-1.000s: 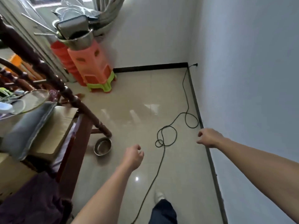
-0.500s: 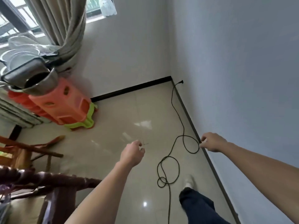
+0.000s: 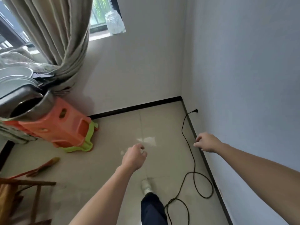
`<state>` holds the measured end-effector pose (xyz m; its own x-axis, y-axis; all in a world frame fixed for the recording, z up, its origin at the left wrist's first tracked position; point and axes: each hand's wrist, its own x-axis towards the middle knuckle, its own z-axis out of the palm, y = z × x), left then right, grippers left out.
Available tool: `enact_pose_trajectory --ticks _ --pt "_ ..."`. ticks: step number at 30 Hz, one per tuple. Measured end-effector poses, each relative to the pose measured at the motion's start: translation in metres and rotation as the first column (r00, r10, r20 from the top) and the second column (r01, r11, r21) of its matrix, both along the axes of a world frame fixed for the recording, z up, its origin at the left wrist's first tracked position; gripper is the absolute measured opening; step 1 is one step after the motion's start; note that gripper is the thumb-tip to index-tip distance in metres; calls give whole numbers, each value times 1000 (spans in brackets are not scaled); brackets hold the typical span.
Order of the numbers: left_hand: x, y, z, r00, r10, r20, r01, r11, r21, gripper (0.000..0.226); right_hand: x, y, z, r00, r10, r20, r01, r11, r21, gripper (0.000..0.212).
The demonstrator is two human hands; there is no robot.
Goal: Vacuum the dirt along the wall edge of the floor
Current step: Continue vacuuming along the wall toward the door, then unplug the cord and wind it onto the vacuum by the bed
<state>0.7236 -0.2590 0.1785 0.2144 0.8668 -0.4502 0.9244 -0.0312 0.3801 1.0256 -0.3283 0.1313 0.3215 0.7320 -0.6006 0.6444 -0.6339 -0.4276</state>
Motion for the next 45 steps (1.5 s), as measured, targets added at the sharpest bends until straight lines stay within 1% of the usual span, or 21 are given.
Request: enact_pose_trajectory --ticks 4,8,12,16,19,22,24,28,30,33,36,38,40,42,43,45 --pt "14 99 -17 998 -57 12 57 998 -15 31 8 75 -24 993 -113 -45 112 994 -13 30" --pt "32 203 -28 984 -175 -11 175 984 -42 30 14 137 -45 950 -301 -78 296 953 -66 33" --pt "62 292 -30 958 -277 -73 273 960 -57 29 21 189 -55 862 -485 -144 477 874 -89 27" --pt "107 350 -37 927 -370 -61 363 926 -100 28 41 233 -65 779 -599 -184 591 800 -102 24" --pt "144 389 -54 906 -420 -52 411 903 -129 28 64 264 -90 717 -673 -181 662 739 -126 9" --pt "180 423 -84 892 -450 -46 437 884 -167 28 91 298 -131 611 -768 -191 755 638 -152 11" --pt "201 445 -109 885 -462 -46 445 873 -200 28 106 320 -164 535 -821 -201 798 569 -200 12" --pt "239 485 -159 858 -511 -52 481 835 -266 30 128 357 -227 378 -903 -204 847 426 -319 21" --pt "256 501 -181 859 -510 -32 481 828 -290 29 139 375 -252 321 -927 -194 863 370 -343 19" --pt "280 520 -220 849 -528 -16 495 805 -327 27 155 398 -289 247 -954 -172 897 292 -333 15" --pt "302 538 -274 821 -571 -16 526 766 -369 26 173 409 -333 136 -982 -134 936 172 -309 11" --pt "314 548 -310 798 -602 -19 549 740 -388 26 184 414 -361 51 -993 -109 951 81 -298 17" --pt "323 555 -341 787 -617 3 565 719 -405 26 192 417 -388 -10 -995 -98 962 17 -271 29" --pt "330 563 -369 770 -637 28 586 689 -426 24 201 422 -415 -85 -989 -119 968 -53 -247 43" --pt "333 567 -383 757 -653 36 599 670 -438 24 206 425 -428 -129 -983 -131 965 -94 -243 47" --pt "338 577 -407 723 -690 34 625 633 -456 23 214 428 -451 -199 -971 -135 959 -164 -232 39"
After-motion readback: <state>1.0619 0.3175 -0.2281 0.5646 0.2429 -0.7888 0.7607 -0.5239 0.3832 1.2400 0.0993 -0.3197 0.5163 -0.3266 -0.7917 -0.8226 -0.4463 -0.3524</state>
